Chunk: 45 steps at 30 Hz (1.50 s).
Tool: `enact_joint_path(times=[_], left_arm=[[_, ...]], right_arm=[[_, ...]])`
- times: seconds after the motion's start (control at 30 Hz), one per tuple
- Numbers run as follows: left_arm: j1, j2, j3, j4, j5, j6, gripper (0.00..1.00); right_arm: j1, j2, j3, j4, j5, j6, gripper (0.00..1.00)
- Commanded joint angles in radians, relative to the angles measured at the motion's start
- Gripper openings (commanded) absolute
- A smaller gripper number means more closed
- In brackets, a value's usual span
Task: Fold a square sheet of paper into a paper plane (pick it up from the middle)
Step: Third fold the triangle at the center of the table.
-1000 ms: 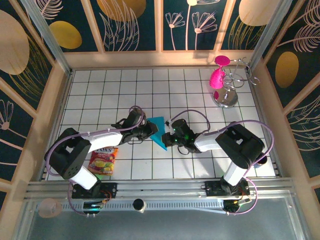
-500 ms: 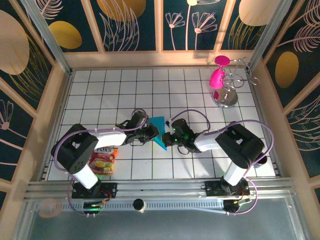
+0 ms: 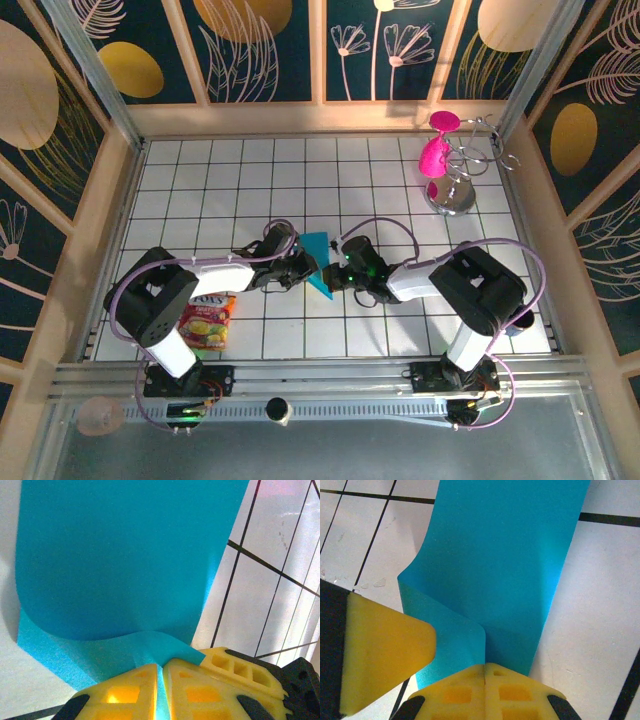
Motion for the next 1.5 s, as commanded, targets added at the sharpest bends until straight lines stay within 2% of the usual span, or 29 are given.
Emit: enact_joint_path(times=[0.0,1.17,1.23,1.37,1.47], left_arm=[[-0.005,-0.01,-0.012,-0.039,-0.023,-0.037,0.14],[-0.006,0.01,-0.065,-0.043,-0.05,-0.071,0.11],[-0.006,0.015,-0.07,-0.044,-0.051,-0.073,0.11],[-0.007,0.031,-0.079,-0.053,-0.066,-0.069,0.08],[-0.006,0.04,-0.085,-0.052,-0.071,-0.066,0.07]], right_arm=[[-0.012,0.035,0.014,-0.053,0.004,0.007,0.0],[-0.012,0.033,0.03,-0.07,-0.005,0.022,0.01],[-0.013,0.007,0.045,-0.096,0.001,0.036,0.07],[-0.016,-0.064,0.103,-0.207,0.001,0.068,0.29],[-0.026,-0.126,0.109,-0.253,0.011,0.107,0.4]])
